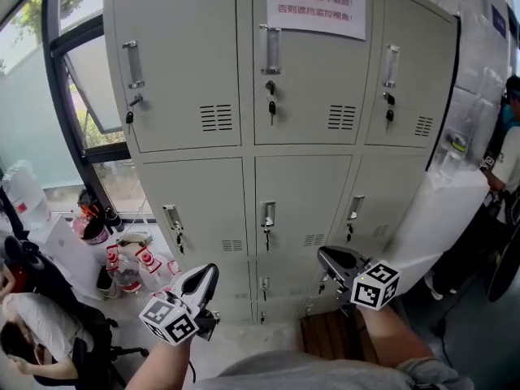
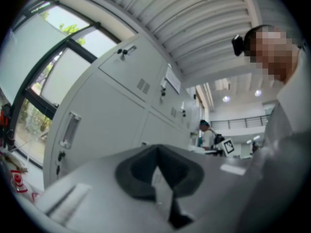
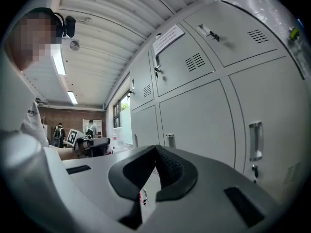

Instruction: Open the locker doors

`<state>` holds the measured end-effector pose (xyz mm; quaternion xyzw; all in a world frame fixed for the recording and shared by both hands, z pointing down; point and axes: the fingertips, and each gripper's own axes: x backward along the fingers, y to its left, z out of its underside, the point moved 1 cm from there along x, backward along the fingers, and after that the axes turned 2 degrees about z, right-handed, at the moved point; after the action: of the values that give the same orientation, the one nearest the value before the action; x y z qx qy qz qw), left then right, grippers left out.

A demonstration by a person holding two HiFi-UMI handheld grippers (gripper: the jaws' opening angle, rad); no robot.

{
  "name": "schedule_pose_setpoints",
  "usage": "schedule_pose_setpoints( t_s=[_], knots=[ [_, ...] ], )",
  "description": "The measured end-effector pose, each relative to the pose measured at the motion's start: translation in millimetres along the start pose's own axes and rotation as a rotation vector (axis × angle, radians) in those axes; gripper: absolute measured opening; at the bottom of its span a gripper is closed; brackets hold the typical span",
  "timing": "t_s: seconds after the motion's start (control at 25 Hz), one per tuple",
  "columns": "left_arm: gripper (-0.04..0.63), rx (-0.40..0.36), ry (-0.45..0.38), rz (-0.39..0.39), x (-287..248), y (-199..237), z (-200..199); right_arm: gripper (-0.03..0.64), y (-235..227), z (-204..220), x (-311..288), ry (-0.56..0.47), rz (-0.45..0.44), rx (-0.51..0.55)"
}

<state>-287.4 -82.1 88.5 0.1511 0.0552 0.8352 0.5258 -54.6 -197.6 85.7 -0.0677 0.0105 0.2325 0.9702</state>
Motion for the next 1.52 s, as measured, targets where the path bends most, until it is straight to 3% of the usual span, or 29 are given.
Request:
schedule_pose_setpoints(
  t_s=[0.16, 0.36, 0.76, 1.12, 1.28, 1.52],
  knots=[
    [0.003, -0.065, -0.067, -0.066, -8.7, 3.4, -40.9, 0.0, 9.1, -42.7, -48.4, -0.005, -0.119, 0.076],
    [0.003, -0.162, -0.131, -0.141, 6.8, 19.0, -127.9, 0.0, 60.6, -110.7, -122.6, -0.078, -0.21, 0.2],
    [0.003, -0.312, -0.178, -0.201, 52.4, 62.7, -268.9, 0.0, 199.6, -257.5, -234.0, -0.252, -0.25, 0.399],
    [0.003, -0.378, -0.154, -0.152, 70.0, 82.3, -329.7, 0.007, 259.1, -345.2, -319.7, -0.26, -0.118, 0.475],
    [0.003, -0.385, -0.153, -0.12, 81.3, 88.8, -337.9, 0.126, 265.3, -365.9, -349.2, -0.234, -0.017, 0.51],
    [0.003, -0.379, -0.161, -0.094, 102.3, 102.7, -343.8, 0.179, 259.7, -372.9, -378.3, -0.19, 0.129, 0.481]
  ],
)
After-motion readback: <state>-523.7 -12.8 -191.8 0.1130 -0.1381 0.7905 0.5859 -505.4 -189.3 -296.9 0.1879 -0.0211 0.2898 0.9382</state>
